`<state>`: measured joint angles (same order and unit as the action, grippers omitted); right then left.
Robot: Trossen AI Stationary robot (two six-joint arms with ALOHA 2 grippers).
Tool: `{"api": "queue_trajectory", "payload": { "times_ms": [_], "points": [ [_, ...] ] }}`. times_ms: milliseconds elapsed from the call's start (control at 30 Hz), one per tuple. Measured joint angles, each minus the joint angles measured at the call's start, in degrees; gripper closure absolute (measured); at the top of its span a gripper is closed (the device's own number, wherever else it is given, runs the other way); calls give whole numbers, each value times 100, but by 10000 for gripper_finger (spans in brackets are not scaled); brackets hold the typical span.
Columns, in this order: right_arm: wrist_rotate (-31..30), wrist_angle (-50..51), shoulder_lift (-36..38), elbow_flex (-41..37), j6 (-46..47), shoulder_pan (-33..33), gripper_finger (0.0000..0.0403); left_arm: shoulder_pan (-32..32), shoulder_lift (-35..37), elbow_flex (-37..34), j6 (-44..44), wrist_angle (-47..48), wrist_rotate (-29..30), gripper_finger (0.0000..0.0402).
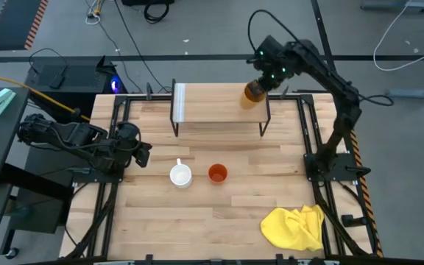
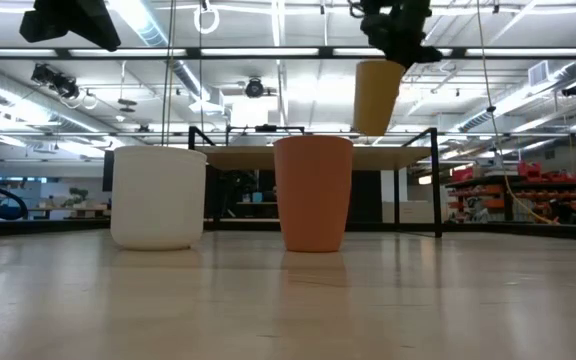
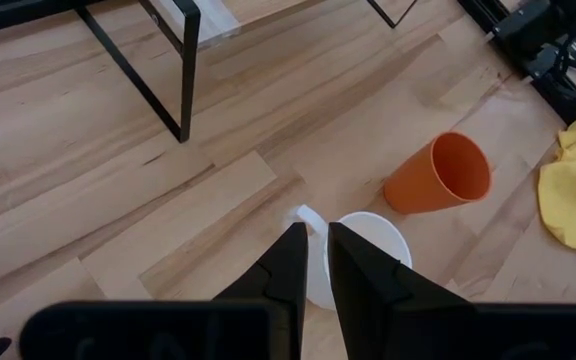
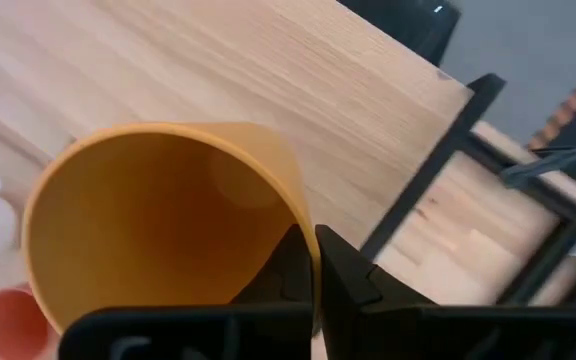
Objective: Stack small to large cups/mugs on shelf
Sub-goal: Put the yellow cup on the shelf
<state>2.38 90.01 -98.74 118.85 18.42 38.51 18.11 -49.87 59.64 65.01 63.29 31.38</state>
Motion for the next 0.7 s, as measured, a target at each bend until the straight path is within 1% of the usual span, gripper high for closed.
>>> {"api": "queue_trajectory", "payload": {
  "times_ms": [67, 133, 400, 700],
  "points": [
    [324, -6, -139, 110, 2, 210, 400, 0, 0, 0, 7, 0, 0, 349],
    [456, -7, -226, 173, 17, 353, 400, 0, -1, 0, 23, 0, 1, 349],
    [478, 1, -252, 175, 6, 650, 400, 0, -1, 0, 35, 0, 0, 349],
    [480, 1, -250, 168, -52, 667, 400, 0, -1, 0, 37, 0, 0, 349]
  ]
}}
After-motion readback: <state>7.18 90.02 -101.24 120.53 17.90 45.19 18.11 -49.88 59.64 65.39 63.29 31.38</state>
